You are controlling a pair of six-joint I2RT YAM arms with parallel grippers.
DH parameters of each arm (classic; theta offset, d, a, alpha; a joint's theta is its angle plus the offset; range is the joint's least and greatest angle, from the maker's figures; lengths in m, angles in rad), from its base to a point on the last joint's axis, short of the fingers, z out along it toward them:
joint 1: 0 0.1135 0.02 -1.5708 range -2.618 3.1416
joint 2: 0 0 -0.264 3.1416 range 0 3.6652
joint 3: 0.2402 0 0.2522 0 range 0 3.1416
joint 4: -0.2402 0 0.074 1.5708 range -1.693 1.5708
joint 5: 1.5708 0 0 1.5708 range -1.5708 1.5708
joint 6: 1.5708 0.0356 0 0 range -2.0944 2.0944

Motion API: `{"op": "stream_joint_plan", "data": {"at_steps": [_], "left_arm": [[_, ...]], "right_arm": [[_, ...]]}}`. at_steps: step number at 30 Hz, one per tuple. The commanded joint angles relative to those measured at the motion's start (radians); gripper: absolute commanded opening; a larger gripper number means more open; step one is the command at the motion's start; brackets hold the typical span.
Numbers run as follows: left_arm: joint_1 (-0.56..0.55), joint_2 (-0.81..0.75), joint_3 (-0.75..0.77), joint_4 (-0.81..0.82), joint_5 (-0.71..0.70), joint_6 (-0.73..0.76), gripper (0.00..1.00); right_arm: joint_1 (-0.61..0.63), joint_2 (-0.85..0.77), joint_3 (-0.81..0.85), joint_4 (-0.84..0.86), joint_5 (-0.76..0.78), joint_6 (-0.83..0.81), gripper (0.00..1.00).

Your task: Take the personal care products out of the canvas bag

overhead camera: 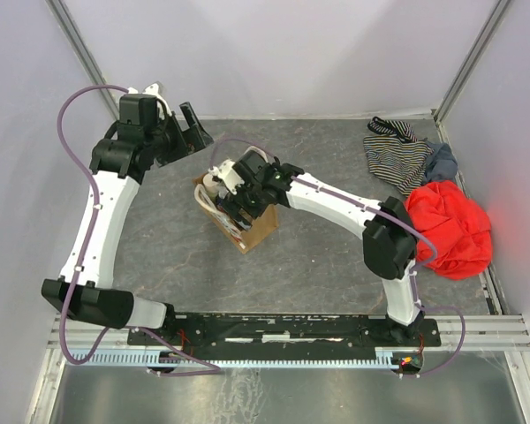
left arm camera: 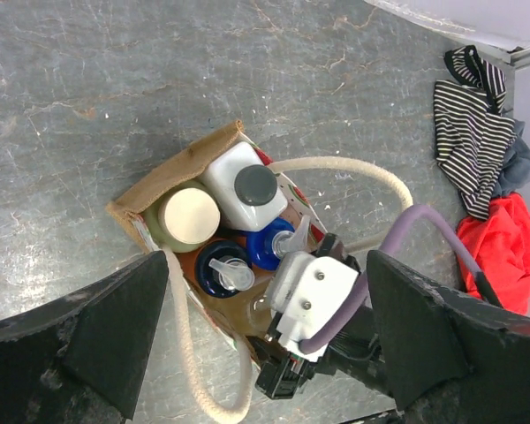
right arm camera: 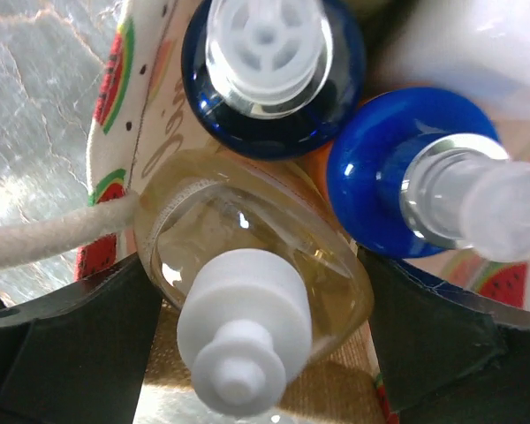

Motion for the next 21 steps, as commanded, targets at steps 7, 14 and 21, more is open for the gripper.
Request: {"op": "stream_joint_plan", "data": {"at_steps": [7,14,21], "left_arm": [[0.000,-0.035,-0.046,0.000,0.010,0.041,0.99],[-0.001,-0.096,-0.209,-0.069,-0.107,0.001,0.99],[0.000,-0.034,-0.323,-0.095,-0.129,-0.016,0.99]], "right_arm": [[0.006,0.039,0.024,0.054,-0.263,-0.179,0.66],[0.006,0.023,0.020,0.082,-0.322,-0.116,0.50],[0.006,0.010,0.026,0.085,-0.298,-0.098,0.58]]}}
